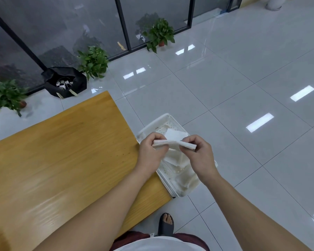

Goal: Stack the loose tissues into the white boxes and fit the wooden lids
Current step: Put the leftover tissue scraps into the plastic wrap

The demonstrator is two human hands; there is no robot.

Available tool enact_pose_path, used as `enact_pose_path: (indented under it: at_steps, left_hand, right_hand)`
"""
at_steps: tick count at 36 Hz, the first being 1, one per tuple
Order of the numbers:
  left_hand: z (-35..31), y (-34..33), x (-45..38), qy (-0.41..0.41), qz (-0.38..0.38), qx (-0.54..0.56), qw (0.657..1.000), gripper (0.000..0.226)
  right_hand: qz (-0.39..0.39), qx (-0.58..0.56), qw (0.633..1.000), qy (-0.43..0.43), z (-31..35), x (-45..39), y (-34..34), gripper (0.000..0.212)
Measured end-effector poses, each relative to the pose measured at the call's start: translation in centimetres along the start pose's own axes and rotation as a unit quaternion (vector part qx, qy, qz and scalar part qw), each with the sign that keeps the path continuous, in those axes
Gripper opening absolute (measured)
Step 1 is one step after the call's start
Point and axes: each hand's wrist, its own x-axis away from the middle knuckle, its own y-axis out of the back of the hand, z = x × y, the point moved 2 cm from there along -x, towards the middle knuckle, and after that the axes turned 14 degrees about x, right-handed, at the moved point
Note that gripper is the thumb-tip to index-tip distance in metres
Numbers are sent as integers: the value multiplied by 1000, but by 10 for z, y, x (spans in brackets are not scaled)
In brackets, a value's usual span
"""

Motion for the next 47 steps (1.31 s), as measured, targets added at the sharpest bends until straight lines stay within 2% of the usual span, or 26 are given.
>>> enact_pose_path:
  at_steps: [3, 6, 9, 16, 21, 27, 30, 36, 44, 47]
  left_hand:
    - [0, -3, 3, -2, 3, 26, 1000, 31]
    - [9, -4, 6, 28, 25, -3, 999, 51]
    - [15, -6, 5, 43, 24, -26, 998, 66]
    - [24, -5, 3, 50, 4, -9, 999, 62]
    - [27, -10, 7, 40, 17, -21, 999, 51]
    - [13, -12, 4, -22, -26, 2, 999, 35]
    - [11, -10, 3, -26, -33, 13, 999, 31]
    - [22, 0, 5, 12, -26, 6, 1000, 52]
    - [18, 3, 4, 26, -30, 28, 999, 57]
    - [19, 6, 6, 30, -31, 21, 999, 68]
  right_hand:
    - [15, 35, 999, 0, -2, 1, 2, 21]
    - [22, 58, 998, -9, -8, 2, 0, 38]
    - [14, 57, 998, -18, -8, 3, -3, 44]
    - [-10, 35, 999, -40, -8, 10, -3, 47]
    - [-11, 11, 999, -49, -8, 14, -5, 46]
    - [-17, 8, 999, -38, -1, 16, -13, 43]
    - [-13, 11, 999, -34, -1, 15, -17, 47]
    - [-9, 56, 998, -15, -8, 12, -18, 55]
    - [0, 31, 999, -9, -2, 3, -28, 40]
    - [-11, 49, 999, -21, -6, 2, -25, 41]
